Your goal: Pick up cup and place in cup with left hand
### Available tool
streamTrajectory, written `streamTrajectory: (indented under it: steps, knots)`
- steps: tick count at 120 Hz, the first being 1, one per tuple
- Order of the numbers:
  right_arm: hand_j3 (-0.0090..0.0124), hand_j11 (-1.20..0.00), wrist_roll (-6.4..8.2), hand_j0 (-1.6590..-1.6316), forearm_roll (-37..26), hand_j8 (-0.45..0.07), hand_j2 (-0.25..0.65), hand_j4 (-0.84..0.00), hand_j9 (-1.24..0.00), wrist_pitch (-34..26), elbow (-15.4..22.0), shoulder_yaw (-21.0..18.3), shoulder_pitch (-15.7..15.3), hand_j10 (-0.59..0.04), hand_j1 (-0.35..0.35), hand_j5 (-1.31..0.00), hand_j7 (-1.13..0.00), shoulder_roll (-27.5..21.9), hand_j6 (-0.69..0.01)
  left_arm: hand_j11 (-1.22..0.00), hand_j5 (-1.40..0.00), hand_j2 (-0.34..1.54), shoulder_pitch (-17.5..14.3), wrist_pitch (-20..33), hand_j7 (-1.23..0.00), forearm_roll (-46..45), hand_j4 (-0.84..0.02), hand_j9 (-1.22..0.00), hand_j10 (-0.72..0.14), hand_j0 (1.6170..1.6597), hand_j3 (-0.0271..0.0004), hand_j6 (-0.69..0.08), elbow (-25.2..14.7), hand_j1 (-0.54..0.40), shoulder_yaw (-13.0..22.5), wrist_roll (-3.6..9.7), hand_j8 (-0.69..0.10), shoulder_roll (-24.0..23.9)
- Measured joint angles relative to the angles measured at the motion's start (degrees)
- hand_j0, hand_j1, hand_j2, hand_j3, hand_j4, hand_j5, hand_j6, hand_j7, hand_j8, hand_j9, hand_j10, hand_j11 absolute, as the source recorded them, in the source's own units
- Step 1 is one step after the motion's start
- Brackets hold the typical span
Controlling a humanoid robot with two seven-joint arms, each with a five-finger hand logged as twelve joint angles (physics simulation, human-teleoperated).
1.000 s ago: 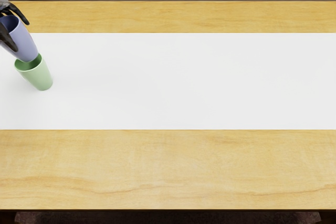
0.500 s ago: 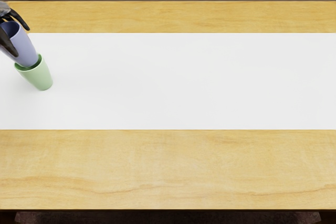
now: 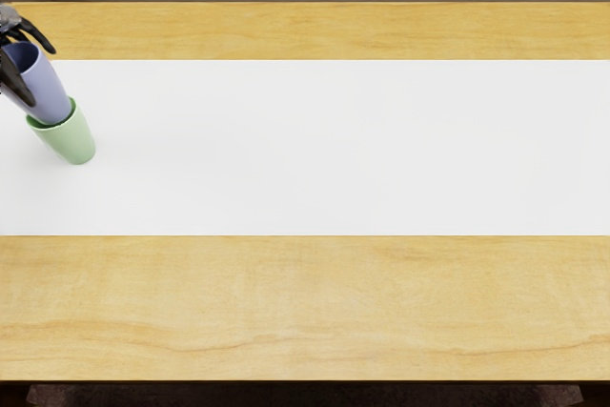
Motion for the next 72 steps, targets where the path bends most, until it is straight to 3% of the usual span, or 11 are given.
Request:
streamTrajectory:
  steps: [29, 72]
  knots:
    - [0.0, 0.0, 0.01, -1.6581, 0.0, -0.001, 0.0, -0.001, 0.0, 0.0, 0.0, 0.0, 0.0, 0.0, -0.349, 0.0, 0.0, 0.0, -0.001, -0.38, -0.38, 0.06, 0.03, 0.41, -0.38, -0.73, -0.289, -0.38, -0.285, 1.6574, 0.0, -0.281, 0.04, 0.024, -0.23, 0.0, -0.268, 0.13]
    - [0.0, 0.0, 0.02, -1.6581, 0.0, -0.001, 0.0, -0.001, 0.0, 0.0, 0.0, 0.0, 0.0, 0.0, -0.349, 0.0, 0.0, 0.0, -0.001, -0.32, -0.32, 0.05, -1.8, 0.52, -0.32, -2.83, -0.249, -0.32, -0.248, 1.6579, 0.0, -0.249, -0.02, 0.061, -0.87, 0.0, -0.246, -3.36]
